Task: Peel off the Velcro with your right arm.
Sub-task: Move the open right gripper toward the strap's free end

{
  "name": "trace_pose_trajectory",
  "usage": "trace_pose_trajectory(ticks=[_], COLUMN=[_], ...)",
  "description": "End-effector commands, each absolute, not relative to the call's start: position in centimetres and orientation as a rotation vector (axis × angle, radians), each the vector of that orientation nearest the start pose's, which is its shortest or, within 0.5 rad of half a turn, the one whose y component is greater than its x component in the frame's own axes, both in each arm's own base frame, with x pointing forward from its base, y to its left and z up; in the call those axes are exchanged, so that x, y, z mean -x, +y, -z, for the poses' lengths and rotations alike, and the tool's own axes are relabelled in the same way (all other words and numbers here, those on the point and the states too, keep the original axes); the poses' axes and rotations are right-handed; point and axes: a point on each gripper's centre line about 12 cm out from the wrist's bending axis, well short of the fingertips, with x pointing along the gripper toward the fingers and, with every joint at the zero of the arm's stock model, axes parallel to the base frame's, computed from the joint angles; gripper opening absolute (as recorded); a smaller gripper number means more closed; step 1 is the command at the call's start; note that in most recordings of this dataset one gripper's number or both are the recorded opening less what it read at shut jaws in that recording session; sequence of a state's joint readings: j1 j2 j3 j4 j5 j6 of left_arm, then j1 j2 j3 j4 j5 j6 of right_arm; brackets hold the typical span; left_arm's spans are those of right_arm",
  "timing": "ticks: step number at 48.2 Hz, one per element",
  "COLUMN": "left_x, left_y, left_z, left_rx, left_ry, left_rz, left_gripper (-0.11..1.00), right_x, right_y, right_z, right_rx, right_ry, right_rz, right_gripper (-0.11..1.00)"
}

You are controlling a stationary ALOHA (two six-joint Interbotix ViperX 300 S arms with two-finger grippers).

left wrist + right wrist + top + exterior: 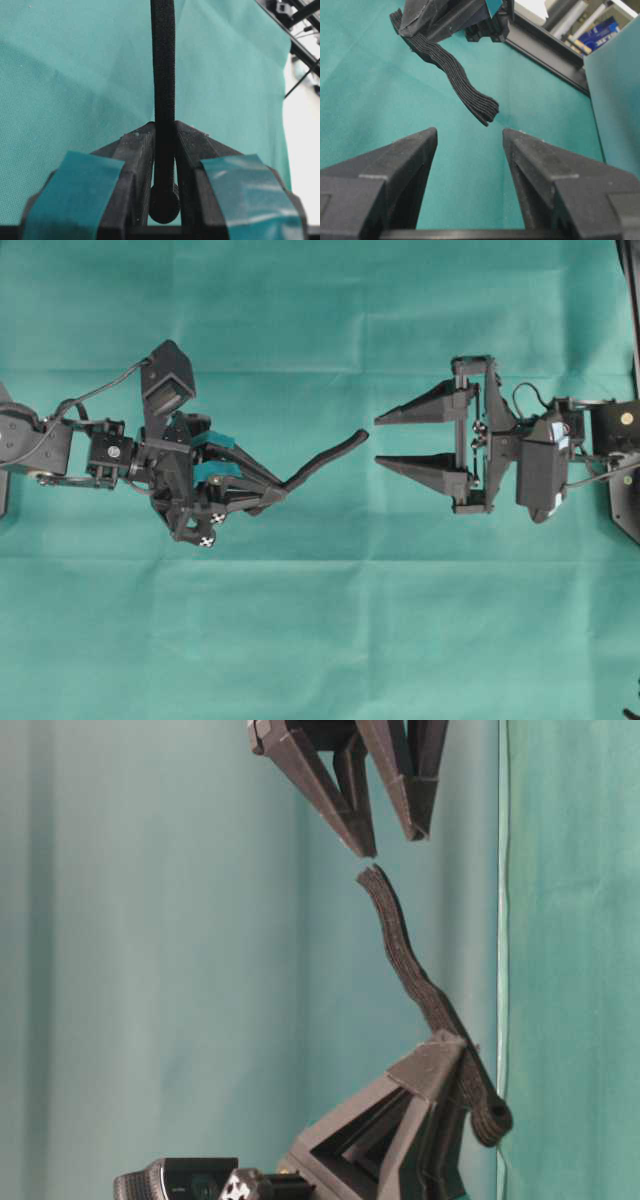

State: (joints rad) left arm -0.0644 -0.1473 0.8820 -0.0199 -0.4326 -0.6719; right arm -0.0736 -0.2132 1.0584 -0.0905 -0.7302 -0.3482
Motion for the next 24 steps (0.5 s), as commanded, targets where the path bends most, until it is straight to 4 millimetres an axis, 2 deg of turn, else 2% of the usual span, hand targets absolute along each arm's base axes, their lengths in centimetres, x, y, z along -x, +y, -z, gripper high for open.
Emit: trace_pose_trajectory(ticks=[1,24], left_x=[-35.09,-35.07], left_y=[-2.32,-2.26], left_z=[-20.81,-20.68], left_rx=[0.677,0.675], left_ry=[0.271,0.275], left_rz=[-0.033,-0.036], left_gripper=[0.1,0.1], right_x=[-31.54,-31.75], right_y=[-1.64,-1.21], right_z=[-20.29,-20.27], right_rx=[0.412,0.421], right_ry=[0.085,0.072], right_rz=[-0.005,-0.022], right_gripper=[0.22,0.22])
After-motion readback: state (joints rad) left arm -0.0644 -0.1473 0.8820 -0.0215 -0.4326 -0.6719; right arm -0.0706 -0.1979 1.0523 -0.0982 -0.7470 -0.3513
